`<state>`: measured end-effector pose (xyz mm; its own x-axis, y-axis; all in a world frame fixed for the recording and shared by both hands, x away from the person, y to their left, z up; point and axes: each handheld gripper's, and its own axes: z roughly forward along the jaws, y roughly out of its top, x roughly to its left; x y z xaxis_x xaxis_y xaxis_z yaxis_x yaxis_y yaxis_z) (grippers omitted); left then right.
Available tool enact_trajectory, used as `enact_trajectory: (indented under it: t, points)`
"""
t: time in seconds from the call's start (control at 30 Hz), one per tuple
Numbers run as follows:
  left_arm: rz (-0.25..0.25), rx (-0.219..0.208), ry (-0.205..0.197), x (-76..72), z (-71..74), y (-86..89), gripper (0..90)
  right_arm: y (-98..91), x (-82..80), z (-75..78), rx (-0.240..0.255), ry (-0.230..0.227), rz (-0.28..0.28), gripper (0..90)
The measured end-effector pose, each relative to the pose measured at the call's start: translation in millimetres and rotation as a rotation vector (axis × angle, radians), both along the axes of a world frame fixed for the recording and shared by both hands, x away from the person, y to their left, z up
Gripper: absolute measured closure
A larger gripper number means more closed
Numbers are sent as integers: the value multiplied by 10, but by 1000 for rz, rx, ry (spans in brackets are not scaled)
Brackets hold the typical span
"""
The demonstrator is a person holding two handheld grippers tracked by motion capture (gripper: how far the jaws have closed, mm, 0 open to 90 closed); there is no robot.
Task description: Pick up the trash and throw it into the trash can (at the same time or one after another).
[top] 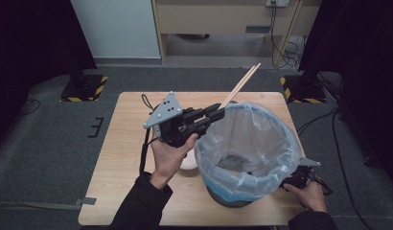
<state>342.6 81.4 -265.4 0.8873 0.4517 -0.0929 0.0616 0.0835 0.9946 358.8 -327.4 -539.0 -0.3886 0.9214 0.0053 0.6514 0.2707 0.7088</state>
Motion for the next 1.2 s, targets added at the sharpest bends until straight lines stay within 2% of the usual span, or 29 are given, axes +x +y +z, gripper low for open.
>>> enact_trajectory:
  t: [0.27, 0.8, 1.0, 1.13, 1.2]
  points:
    - [-26, 29, 6, 8, -33, -166, 795, 0, 0, 0, 0, 0, 0, 7]
    - [-68, 95, 36, 51, -129, -337, 788, 1, 2, 0, 1, 1, 2, 7]
    - [-69, 91, 23, 42, -129, -310, 706, 1, 2, 0, 0, 0, 3, 7]
    - [-53, 76, 12, 23, -113, -205, 643, 1, 2, 0, 0, 1, 3, 7]
    - [-32, 72, 4, 10, -109, -97, 607, 1, 2, 0, 1, 1, 3, 7]
